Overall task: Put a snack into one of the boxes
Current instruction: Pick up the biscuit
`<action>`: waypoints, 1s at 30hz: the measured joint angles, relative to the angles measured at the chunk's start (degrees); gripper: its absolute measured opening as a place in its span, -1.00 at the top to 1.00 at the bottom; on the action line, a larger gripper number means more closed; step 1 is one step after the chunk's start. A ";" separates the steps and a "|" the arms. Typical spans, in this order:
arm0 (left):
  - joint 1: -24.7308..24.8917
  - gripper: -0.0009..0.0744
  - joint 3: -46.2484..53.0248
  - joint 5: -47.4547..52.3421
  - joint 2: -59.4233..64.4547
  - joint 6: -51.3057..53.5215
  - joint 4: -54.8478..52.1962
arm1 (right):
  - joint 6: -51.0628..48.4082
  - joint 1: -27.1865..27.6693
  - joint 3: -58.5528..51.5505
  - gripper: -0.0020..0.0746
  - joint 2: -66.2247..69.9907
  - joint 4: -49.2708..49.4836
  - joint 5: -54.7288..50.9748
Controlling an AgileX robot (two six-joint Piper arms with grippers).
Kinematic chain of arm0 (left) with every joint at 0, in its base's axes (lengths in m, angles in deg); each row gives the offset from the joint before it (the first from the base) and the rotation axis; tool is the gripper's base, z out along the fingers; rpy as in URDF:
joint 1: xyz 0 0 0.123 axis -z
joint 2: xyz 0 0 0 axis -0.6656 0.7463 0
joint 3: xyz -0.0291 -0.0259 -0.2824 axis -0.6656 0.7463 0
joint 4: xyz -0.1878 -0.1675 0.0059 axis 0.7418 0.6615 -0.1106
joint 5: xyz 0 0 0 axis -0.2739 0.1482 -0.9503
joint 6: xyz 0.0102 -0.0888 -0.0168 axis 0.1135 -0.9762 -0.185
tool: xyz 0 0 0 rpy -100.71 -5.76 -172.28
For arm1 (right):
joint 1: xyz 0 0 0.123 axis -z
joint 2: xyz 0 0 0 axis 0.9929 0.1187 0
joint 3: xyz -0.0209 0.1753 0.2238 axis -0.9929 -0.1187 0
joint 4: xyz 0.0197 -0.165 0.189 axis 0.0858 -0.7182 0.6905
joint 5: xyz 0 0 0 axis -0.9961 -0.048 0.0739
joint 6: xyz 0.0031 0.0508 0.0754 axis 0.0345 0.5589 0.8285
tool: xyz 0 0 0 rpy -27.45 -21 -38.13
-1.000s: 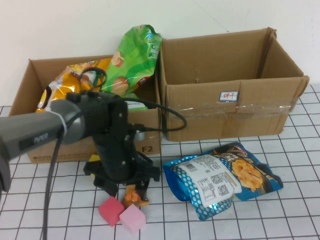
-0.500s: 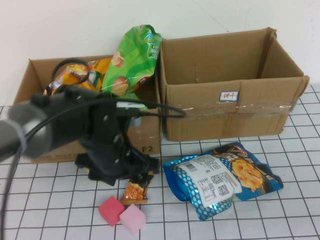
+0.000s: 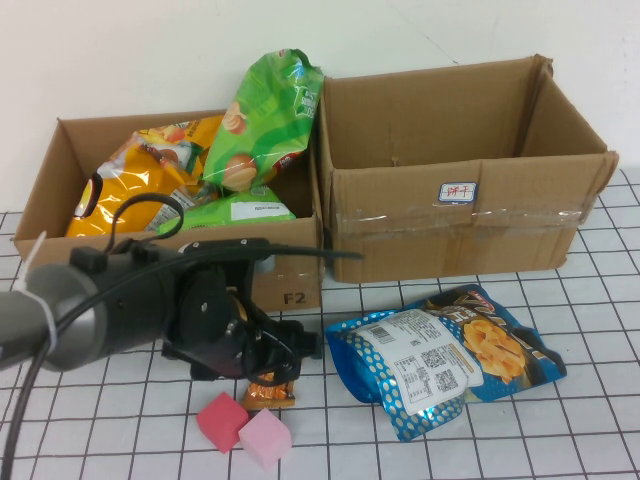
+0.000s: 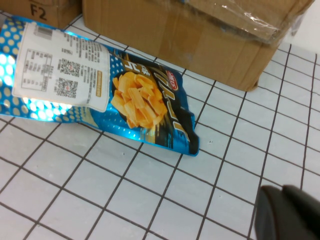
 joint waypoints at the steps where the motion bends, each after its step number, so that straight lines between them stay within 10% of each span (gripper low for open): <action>1: 0.00 -0.36 0.00 -0.94 0.30 0.00 -0.10 | 0.00 0.00 0.00 0.95 0.00 0.00 0.00; 18: 0.00 -0.33 0.00 -6.54 6.23 0.44 -5.68 | 0.00 0.00 0.00 0.95 0.00 0.04 0.00; 30: 0.00 0.39 0.00 -4.89 6.14 1.22 -4.04 | 0.00 0.00 0.00 0.95 0.00 0.13 0.00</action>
